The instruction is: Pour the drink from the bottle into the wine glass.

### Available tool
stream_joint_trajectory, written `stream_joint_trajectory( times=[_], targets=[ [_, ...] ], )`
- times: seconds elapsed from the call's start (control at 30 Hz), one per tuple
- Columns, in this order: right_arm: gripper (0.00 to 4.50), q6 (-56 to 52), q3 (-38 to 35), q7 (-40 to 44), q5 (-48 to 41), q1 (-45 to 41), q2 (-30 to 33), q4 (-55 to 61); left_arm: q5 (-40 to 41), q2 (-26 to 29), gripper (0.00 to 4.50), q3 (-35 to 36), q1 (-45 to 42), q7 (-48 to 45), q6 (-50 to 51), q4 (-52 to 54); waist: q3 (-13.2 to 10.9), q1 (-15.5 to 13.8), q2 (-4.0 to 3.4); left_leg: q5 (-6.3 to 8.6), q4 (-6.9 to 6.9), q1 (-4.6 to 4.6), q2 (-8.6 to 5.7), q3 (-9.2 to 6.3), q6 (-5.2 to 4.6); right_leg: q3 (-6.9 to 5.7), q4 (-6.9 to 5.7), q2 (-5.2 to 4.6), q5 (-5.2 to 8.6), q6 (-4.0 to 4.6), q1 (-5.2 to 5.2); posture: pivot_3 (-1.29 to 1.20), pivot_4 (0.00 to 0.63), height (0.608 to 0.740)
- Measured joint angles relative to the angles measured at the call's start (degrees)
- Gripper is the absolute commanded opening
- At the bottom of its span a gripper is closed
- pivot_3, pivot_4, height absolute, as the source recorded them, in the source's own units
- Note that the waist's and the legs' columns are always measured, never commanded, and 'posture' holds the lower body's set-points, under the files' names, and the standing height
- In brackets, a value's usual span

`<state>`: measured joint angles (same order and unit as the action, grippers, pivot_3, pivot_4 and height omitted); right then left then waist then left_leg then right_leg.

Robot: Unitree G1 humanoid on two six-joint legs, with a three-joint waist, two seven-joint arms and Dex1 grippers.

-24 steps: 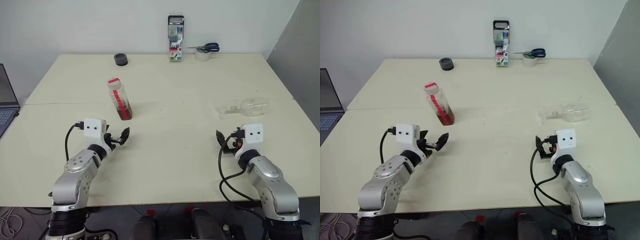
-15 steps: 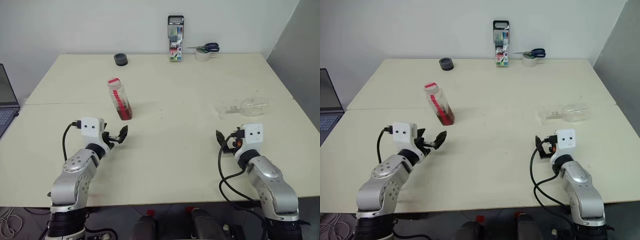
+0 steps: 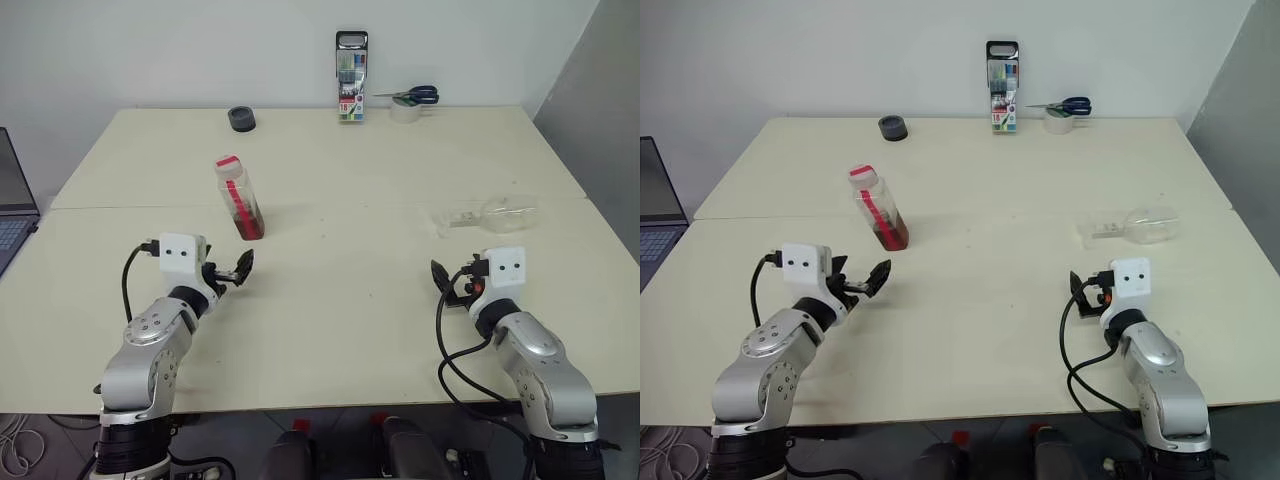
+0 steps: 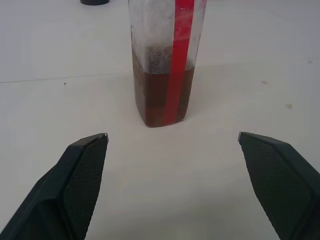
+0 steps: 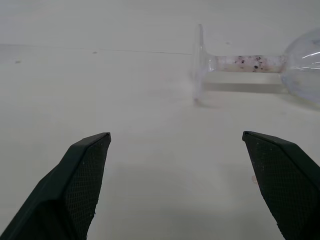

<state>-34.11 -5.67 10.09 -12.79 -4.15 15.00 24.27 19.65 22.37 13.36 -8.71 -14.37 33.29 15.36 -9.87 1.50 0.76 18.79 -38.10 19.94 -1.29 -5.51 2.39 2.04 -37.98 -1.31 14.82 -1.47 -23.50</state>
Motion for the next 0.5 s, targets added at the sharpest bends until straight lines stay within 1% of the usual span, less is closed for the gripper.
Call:
stream_joint_trajectory(
  times=[0.1,0.17,0.27,0.33,0.43,0.5],
  targets=[
    [4.5,-1.26,-2.6,2.53,-4.36,-2.33,0.67,0.02,0.0,0.0,4.47,0.01,0.0,-0.03,-0.03,-0.02,0.0,0.01,0.0,0.0,-0.02,-0.01,0.0,0.02,0.0,0.02,-0.01,0.0,0.0,0.0,0.0,0.0,0.15,0.74],
    [4.5,-2.71,-4.51,5.72,-8.09,-5.3,3.34,0.71,0.0,0.01,4.47,0.05,0.0,-0.07,-0.05,-0.03,0.0,0.02,0.0,0.0,-0.03,-0.01,-0.01,0.02,0.0,0.0,-0.02,0.01,0.0,0.0,0.01,0.0,0.15,0.74],
    [4.5,-6.74,-7.21,13.06,-17.58,-11.72,8.58,1.86,0.0,0.02,4.47,0.32,-0.02,-0.17,-0.13,-0.2,0.0,0.04,0.0,0.0,-0.02,-0.01,0.0,0.0,-0.02,-0.01,-0.02,0.02,0.0,0.0,0.01,0.0,0.15,0.74],
    [4.5,-9.05,-7.48,18.15,-23.31,-14.93,11.74,2.99,0.0,0.02,4.47,0.33,-0.31,-0.25,-0.17,-0.32,0.0,0.03,0.01,0.02,-0.01,0.0,0.01,-0.03,-0.04,-0.06,0.0,0.02,0.0,0.01,0.02,0.0,0.15,0.74],
    [4.5,-10.85,-5.87,23.03,-27.52,-16.38,14.49,3.78,-0.05,0.02,4.47,0.39,-1.04,-0.23,-0.24,-0.57,0.0,-0.03,0.04,0.03,-0.02,0.02,-0.02,-0.03,-0.07,-0.06,0.02,0.0,0.0,0.0,0.04,0.0,0.15,0.74],
    [4.5,-11.37,-4.13,24.79,-28.95,-16.54,15.21,3.98,-0.05,0.01,4.47,0.38,-1.35,-0.19,-0.25,-0.57,0.01,-0.02,0.04,0.03,-0.04,0.02,-0.02,0.0,-0.06,-0.03,0.02,-0.01,0.0,0.0,0.04,0.0,0.15,0.74]
  ],
)
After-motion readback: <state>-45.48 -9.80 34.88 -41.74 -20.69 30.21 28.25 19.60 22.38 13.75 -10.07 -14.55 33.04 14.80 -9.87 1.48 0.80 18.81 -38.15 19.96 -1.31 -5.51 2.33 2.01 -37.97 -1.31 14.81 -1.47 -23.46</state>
